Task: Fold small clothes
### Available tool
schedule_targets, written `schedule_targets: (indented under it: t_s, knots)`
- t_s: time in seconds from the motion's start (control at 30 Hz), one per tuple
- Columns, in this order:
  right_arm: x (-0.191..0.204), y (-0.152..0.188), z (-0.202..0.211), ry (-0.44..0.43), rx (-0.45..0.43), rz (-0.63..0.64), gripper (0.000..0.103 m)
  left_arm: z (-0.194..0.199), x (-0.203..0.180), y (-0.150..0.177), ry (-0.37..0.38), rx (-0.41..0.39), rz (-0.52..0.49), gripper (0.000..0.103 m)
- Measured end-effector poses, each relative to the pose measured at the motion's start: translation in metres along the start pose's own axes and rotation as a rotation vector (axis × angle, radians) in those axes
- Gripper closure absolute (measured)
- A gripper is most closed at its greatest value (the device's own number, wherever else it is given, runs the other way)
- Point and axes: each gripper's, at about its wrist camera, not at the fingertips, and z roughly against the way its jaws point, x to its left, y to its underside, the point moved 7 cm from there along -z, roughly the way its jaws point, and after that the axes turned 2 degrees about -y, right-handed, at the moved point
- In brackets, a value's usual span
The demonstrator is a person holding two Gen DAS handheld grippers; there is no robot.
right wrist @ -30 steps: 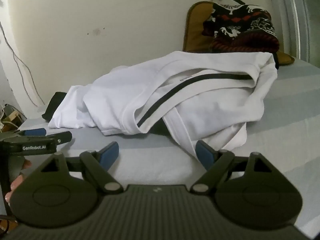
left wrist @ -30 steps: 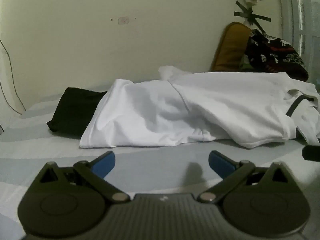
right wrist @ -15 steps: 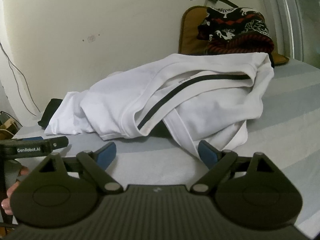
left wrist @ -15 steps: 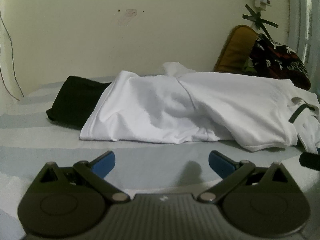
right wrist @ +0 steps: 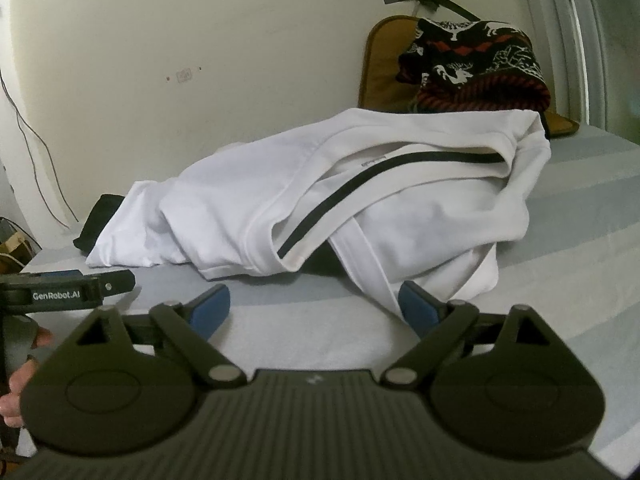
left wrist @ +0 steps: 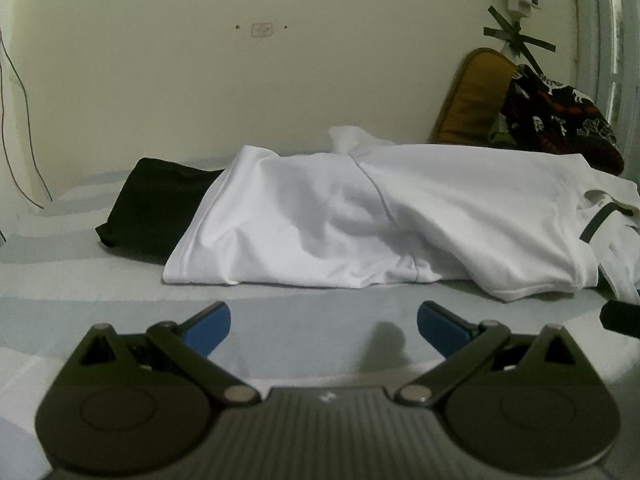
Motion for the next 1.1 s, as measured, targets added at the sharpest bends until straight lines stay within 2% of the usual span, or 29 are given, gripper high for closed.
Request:
schedule_targets:
  t_s: [0.3, 0.5, 0.73, 0.77, 0.87, 0.97, 1.1]
  knots:
    - [0.0, 0.0, 0.0, -0.018, -0.012, -0.02, 0.008, -0.004, 0.005, -0.002, 0.004, 0.019, 0.031, 0.0]
    - [-0.002, -0.001, 0.0, -0.031, -0.021, -0.038, 0.007, 0.001, 0.0, -0.001, 0.008, -0.025, 0.005, 0.0]
    - [-0.004, 0.0, 0.001, -0.047, -0.025, -0.058, 0.007, 0.003, 0.001, -0.002, 0.049, -0.018, -0.007, 0.004]
    - [-0.004, -0.001, 0.001, -0.051, -0.021, -0.061, 0.008, 0.005, 0.003, -0.002, 0.049, -0.022, -0.035, 0.007]
    - [-0.013, -0.006, 0.007, -0.056, -0.022, -0.099, 0.015, 0.013, 0.004, -0.003, 0.042, -0.053, -0.153, 0.008]
    - [-0.027, -0.013, 0.018, -0.031, -0.067, -0.117, 0.024, 0.018, -0.005, -0.003, 0.083, -0.041, -0.269, 0.008]
    - [-0.048, -0.02, 0.03, 0.009, -0.104, -0.138, 0.026, 0.018, -0.036, -0.002, 0.134, -0.039, -0.409, 0.013]
